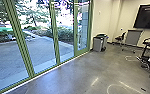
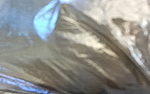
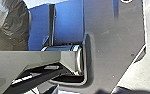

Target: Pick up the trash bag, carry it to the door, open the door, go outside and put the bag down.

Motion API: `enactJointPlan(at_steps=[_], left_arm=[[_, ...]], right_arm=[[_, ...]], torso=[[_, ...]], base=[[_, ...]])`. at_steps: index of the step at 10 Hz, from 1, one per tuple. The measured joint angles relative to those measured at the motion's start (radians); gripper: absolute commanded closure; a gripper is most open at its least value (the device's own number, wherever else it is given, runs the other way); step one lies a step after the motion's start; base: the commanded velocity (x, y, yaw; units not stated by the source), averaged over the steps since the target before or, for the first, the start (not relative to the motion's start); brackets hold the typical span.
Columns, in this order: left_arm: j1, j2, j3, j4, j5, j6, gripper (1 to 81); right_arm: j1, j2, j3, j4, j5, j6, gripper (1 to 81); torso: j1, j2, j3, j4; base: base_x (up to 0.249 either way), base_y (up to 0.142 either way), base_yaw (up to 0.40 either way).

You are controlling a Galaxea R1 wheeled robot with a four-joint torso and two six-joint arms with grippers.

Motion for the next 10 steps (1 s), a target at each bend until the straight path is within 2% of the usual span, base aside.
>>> enactJointPlan(at_steps=[3,10], left_arm=[[0.000,0.000,0.000,0.000,0.000,0.000,81.1],[0.000,0.007,0.000,0.000,0.003,0.000,81.1]], right_arm=[[0.002,0.002,0.000,0.000,0.000,0.000,1.0],[0.005,0.006,-0.009,0.000,-0.001,0.000,1.0]], torso=[[0.000,0.000,0.000,0.000],[0.000,0.000,0.000,0.000]], base=[[0.165,-0.067,0.000],[0.164,0.000,0.000]])
